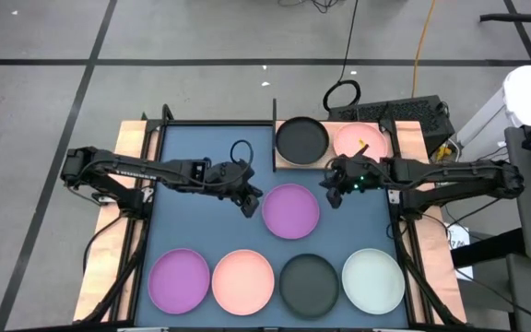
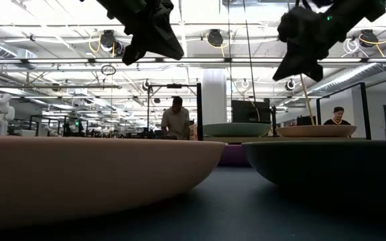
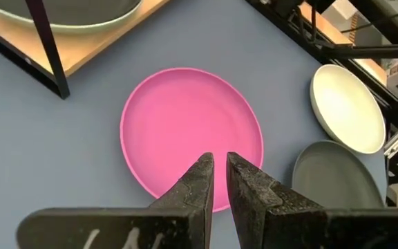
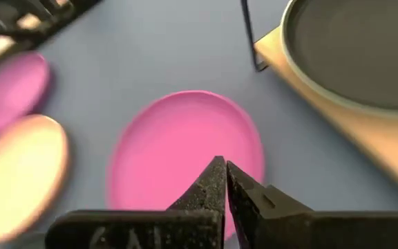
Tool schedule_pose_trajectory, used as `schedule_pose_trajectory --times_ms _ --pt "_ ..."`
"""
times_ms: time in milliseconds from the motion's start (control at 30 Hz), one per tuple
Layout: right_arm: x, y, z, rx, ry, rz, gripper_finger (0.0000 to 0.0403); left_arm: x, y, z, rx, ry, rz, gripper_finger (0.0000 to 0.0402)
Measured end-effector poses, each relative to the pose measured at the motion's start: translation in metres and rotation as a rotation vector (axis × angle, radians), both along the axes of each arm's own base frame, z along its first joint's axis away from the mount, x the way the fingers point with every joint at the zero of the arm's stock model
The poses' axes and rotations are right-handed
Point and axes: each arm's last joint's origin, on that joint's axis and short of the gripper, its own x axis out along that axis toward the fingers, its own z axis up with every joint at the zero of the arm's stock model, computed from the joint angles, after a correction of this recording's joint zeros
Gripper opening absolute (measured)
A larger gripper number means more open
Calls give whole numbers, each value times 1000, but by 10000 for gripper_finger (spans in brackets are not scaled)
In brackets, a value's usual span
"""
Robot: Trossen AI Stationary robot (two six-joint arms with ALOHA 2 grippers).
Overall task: Place and stack plates onto a shelf
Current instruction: Stack the top purple plate on top of the orange plate on the shelf
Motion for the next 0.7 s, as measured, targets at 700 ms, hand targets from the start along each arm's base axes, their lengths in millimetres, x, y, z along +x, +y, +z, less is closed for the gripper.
schedule_pose_trajectory --times_ms 700 --pt "0 43 0 472 90 -266 0 -20 -21 -18 -193 264 78 44"
